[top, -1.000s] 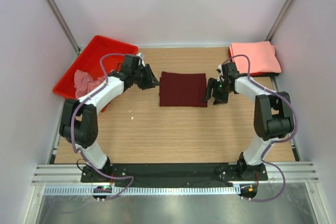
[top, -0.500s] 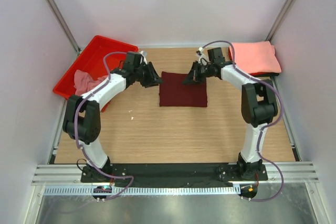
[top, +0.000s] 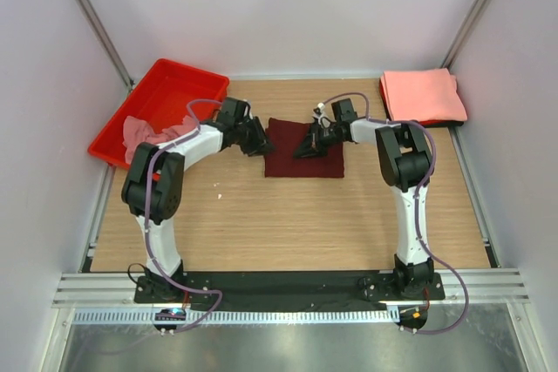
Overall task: Fold and stack the t-shirts
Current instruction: Fold the tshirt
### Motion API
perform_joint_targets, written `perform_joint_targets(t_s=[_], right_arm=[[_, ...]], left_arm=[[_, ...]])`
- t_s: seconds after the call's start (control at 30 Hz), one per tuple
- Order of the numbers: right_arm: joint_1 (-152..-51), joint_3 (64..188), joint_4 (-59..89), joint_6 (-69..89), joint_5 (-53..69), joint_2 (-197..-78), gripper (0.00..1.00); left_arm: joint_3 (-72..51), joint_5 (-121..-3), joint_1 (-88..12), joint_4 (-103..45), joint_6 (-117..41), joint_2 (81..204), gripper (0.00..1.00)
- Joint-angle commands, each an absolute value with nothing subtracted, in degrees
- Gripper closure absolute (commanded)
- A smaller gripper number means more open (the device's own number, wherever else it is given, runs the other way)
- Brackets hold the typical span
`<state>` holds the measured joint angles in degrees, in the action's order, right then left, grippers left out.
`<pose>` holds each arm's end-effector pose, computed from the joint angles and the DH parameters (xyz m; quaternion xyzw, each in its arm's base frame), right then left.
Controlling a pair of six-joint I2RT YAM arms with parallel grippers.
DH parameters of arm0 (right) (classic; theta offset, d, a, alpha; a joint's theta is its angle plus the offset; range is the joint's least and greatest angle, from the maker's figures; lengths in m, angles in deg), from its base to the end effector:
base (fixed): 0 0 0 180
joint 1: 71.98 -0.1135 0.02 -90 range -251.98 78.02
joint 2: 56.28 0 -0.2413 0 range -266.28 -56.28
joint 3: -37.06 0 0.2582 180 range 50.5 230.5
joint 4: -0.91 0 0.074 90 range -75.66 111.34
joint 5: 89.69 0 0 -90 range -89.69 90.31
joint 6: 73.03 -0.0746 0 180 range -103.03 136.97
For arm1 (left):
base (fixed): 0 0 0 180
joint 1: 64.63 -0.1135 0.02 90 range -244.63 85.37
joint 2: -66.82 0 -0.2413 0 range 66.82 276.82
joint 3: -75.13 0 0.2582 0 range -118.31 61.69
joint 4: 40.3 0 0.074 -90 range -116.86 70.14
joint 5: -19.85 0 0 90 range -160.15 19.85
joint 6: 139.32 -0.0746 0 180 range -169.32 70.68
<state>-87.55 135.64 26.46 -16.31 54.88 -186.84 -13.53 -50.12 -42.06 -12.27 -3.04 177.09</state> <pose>0.4257 0.1817 0.0612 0.0047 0.8629 0.5035 0.0442 0.3937 -0.1913 0.1350 -0.1312 0.9169 -0.3267 0.1879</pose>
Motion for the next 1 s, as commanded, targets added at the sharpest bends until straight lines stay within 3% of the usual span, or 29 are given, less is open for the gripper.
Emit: perform_joint_targets(t_s=[0.0,0.33,0.5,0.8,0.97], right_arm=[[-87.71,137.51,23.57,-18.27,56.56,-183.9,0.99],[-83.59,128.83,25.76,-15.21,57.0,-173.7,0.93],[-80.16,122.14,26.56,-12.13,57.18,-171.94,0.93],[-73.65,113.96,20.05,-12.39,55.42,-175.28,0.89],[-73.47,112.9,22.42,-11.6,54.54,-170.99,0.84]], left_arm=[[-16.53,-51.34,-40.9,-13.59,-3.71,175.27,0.69],[-23.91,-52.48,-37.74,-15.96,-5.54,183.61,0.69],[-33.05,-53.27,-39.14,-13.15,-6.78,191.08,0.69],[-38.59,-52.49,-41.95,-12.8,-4.59,196.98,0.69],[-41.84,-50.37,-42.92,-10.35,-5.2,197.25,0.68]])
